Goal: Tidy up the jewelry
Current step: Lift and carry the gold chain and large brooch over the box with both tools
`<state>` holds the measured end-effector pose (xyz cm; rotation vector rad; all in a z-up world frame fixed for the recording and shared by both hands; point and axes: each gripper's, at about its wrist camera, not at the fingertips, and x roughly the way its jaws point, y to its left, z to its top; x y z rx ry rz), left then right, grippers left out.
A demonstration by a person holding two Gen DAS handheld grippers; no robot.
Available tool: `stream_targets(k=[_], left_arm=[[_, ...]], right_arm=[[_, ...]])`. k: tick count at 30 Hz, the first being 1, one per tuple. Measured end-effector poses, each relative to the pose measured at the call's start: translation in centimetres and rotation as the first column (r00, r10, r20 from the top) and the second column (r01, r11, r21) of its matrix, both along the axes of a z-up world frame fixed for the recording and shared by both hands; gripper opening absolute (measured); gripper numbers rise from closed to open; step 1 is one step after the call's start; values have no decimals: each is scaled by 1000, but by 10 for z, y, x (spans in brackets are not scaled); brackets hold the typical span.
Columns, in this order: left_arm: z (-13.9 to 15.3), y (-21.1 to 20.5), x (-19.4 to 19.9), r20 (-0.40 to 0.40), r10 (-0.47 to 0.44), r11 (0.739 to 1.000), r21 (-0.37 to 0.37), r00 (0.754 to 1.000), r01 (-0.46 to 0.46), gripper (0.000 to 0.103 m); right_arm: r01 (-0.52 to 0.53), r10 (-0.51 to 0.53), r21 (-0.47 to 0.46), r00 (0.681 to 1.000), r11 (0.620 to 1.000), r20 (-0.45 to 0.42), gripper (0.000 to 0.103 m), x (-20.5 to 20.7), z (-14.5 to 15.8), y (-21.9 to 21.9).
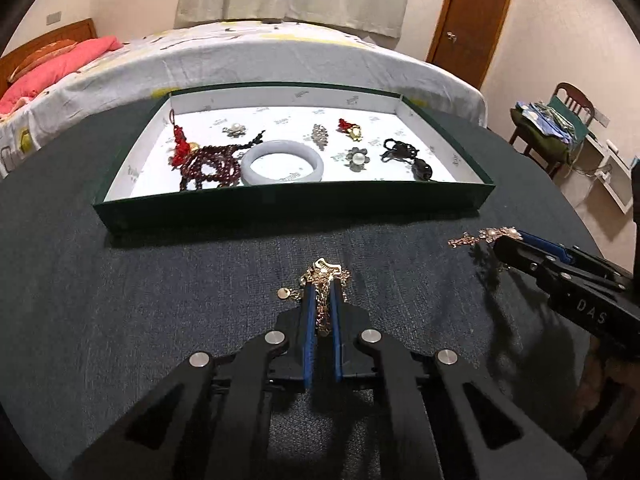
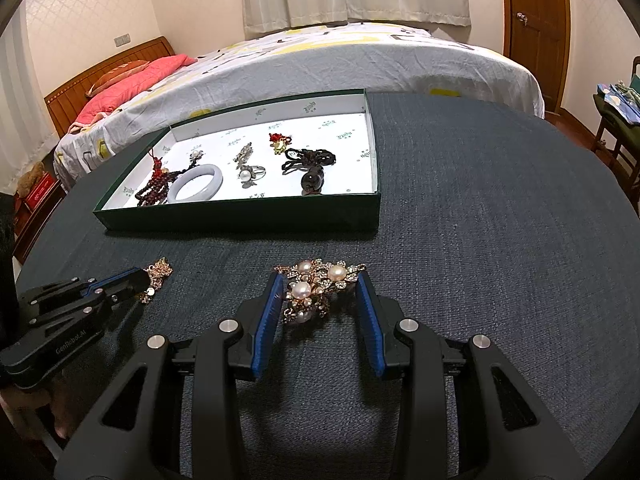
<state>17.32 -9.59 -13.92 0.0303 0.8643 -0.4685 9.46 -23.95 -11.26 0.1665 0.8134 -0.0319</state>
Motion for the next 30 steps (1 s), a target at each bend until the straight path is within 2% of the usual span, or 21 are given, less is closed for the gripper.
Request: stream_targets(k=[13,30], left_arm=[[24,8,-5,83,14,999,-48,996,-10,7],[69,18,-4,182,45,992,-128,982,-21,7]], right_arm=[[0,0,3,1000,1000,29,37,-4,3,4],[-12,11,8,992,1000,126,37,-11,41,7]])
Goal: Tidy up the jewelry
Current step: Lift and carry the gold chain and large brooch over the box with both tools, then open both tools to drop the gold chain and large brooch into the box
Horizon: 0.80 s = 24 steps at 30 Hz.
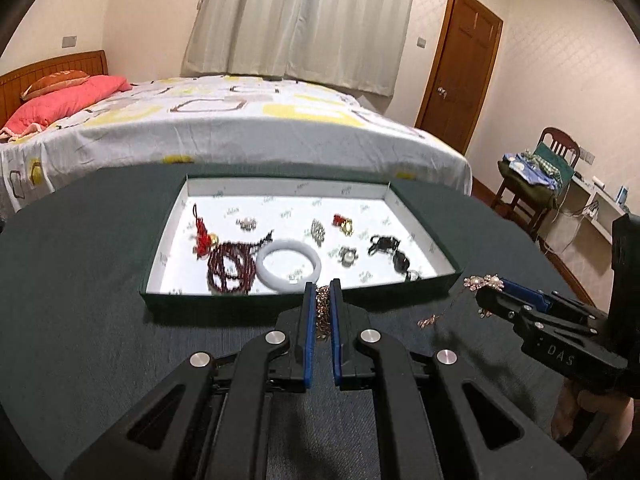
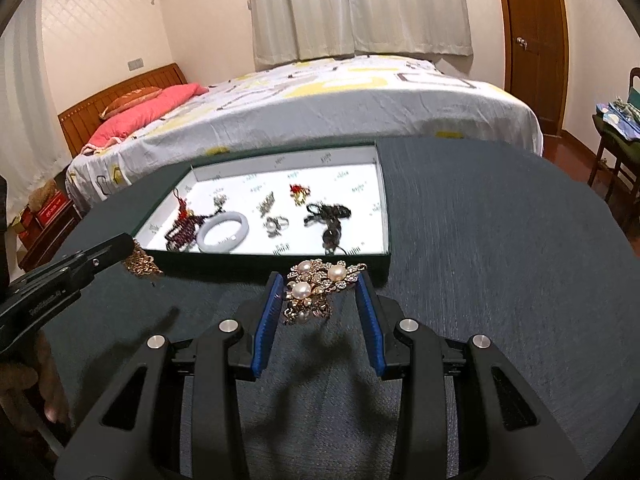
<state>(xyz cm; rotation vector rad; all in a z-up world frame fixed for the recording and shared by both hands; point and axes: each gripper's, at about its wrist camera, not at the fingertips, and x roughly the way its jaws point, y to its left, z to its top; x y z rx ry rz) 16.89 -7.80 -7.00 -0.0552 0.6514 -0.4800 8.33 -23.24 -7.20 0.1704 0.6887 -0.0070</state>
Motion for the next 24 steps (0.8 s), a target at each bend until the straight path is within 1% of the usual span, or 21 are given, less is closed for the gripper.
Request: stream_targets(k=[3,8,14,18,24], left_arm=[[9,1,3,14,-3,1000,-21,1000,4,7],[29,0,12,65,-13,999,-39,998,15,7],[52,-4,31,124,-19,998,-64,992,27,7],[63,-11,48,165,-24,998,-59,986,34,7],[70,-20,77,192,-20,998,-61,981,33,7]], right_arm=[[-5,5,3,1000,1000,23,37,1,10,1],[-12,11,5,997,1000,71,37,6,30,2],[-20,22,-15,989,1000,144,37,22,57,3],[-26,32,-33,980,999,195,37,40,75,3],[-28,36,-38,969,999,245,37,75,92,0]])
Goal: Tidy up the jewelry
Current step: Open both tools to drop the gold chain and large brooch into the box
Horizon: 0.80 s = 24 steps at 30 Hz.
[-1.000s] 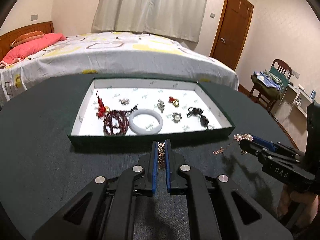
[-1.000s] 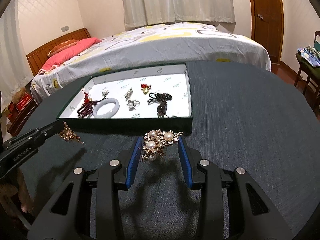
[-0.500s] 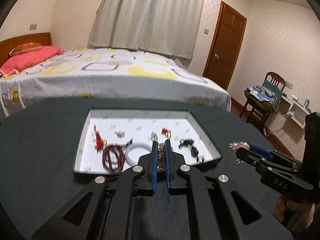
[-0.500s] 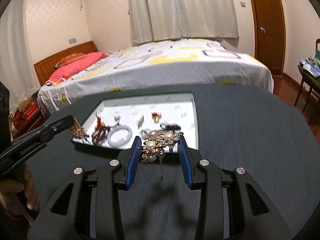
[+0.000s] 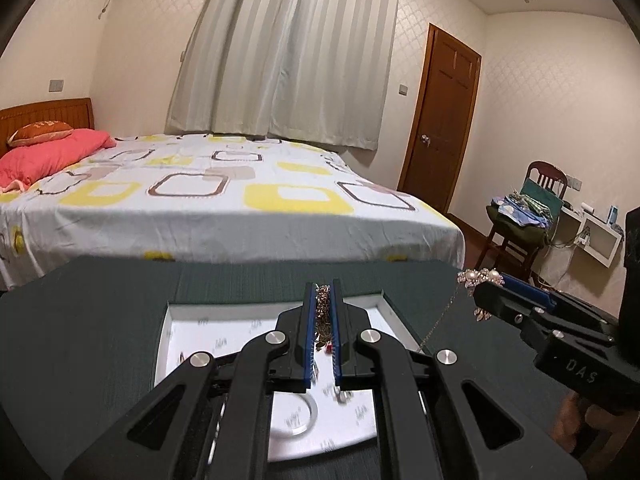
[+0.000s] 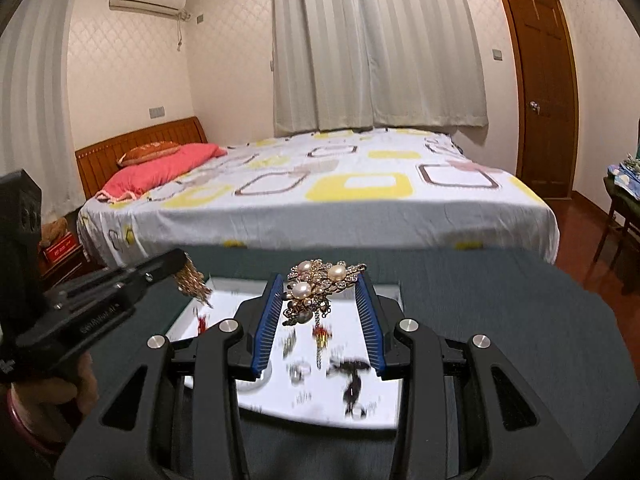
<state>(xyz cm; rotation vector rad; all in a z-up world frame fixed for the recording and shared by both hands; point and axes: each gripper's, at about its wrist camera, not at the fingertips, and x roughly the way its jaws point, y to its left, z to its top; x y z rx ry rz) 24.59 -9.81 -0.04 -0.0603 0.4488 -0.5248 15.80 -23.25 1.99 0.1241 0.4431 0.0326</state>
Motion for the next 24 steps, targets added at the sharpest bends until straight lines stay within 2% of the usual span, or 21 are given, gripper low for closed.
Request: stream_targets(k=[5,8,16,24], left_arm=[[-2,-6,26,4,14,1000,2,1000,-14,7],[-13,-10,46,-21,25,1000,19,999,-25,7],[-63,-24,90,-166,51,994,104,985,-34,7],[-99,-31,116,-290,76,987,161,954,-30,7]], right_arm=[[7,-7,-3,999,1000,42,37,27,6,-9],[15,-15,-1,999,1000,42,37,49,-3,-16],[40,-38,18,992,999,-116,37,97,-62,-26],[61,-55,13,962,998,-269,37,117,-110,-27]])
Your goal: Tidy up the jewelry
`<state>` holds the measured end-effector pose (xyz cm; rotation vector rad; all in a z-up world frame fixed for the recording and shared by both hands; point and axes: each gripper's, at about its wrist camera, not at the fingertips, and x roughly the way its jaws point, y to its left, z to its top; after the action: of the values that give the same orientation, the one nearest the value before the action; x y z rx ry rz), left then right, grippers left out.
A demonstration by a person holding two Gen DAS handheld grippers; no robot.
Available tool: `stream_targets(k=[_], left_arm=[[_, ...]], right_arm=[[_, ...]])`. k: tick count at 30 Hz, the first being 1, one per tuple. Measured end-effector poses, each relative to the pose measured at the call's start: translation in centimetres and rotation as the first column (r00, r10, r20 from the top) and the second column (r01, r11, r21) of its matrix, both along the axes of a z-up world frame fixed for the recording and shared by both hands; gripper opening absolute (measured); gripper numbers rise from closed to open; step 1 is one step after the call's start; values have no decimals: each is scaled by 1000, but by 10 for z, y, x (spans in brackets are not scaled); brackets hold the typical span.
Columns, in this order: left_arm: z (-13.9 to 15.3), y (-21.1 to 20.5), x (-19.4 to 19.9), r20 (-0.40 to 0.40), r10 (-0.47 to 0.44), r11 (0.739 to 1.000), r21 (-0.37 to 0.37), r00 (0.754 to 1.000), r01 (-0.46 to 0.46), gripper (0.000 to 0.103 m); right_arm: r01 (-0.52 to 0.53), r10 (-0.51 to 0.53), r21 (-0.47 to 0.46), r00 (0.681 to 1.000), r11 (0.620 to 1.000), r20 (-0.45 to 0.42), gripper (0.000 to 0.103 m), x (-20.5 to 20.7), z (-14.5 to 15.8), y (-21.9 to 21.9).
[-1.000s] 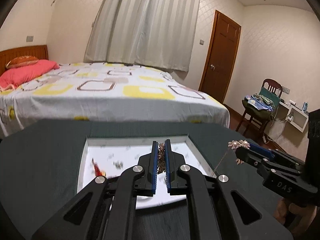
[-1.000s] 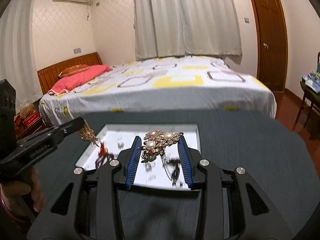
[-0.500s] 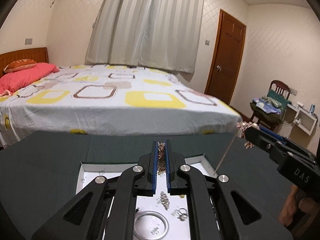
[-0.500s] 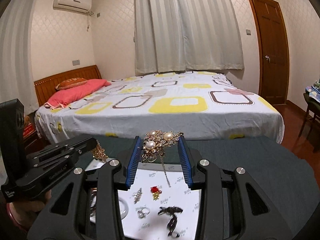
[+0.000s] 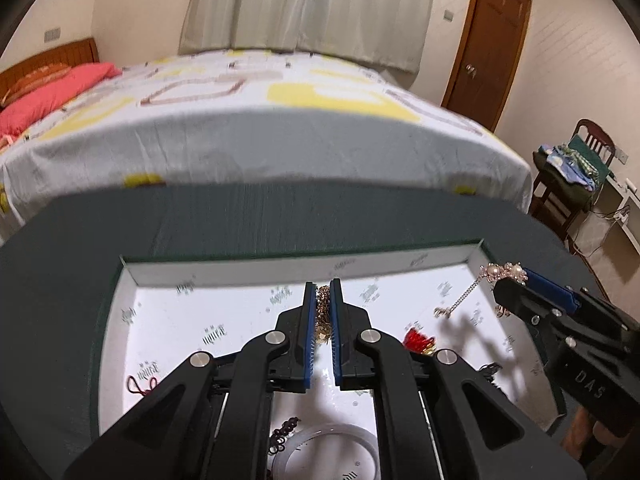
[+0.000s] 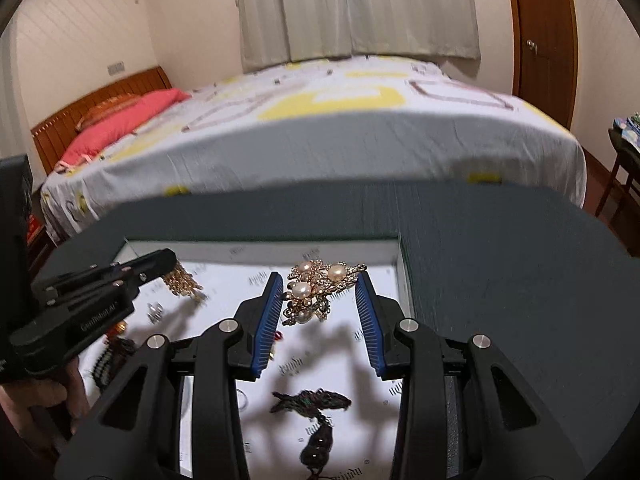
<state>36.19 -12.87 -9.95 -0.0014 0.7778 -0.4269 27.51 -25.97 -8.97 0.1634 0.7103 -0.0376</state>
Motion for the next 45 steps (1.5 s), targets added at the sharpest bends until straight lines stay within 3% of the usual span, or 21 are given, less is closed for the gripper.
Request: stream_targets(k=[7,18,22,23,28,30,45], left_arm=[[-10,1,12,-70,4,1000,21,998,-3,7],[-16,0,18,-115,-5,1000,25,993,8,10],[-13,1,16,-92,0,1000,28,996,2,45],[-11,0,14,-79,1,1000,29,997,1,48],[-11,-5,12,-64,-14,998,56,998,17,49],[-10,-4,12,-58,-12,998,56,998,15,52],[-8,-4,10,-40,-4,998,58,999,6,54]], right_arm=[[19,-18,5,997,1000,-70,37,7,-19,-2],[24,-23,2,997,1000,-76,38,10,-17,-3],[25,-25,6,997,1000,-67,38,9,-17,-4],[26,-25,6,998,1000,-64,38,8,-17,-4],[31,-30,11,998,999,-58,40,7,-16,-5],[33,-33,8,998,999,-49,49,6,-14,-5],[33,-33,0,999,999,-42,49,6,-15,-4]])
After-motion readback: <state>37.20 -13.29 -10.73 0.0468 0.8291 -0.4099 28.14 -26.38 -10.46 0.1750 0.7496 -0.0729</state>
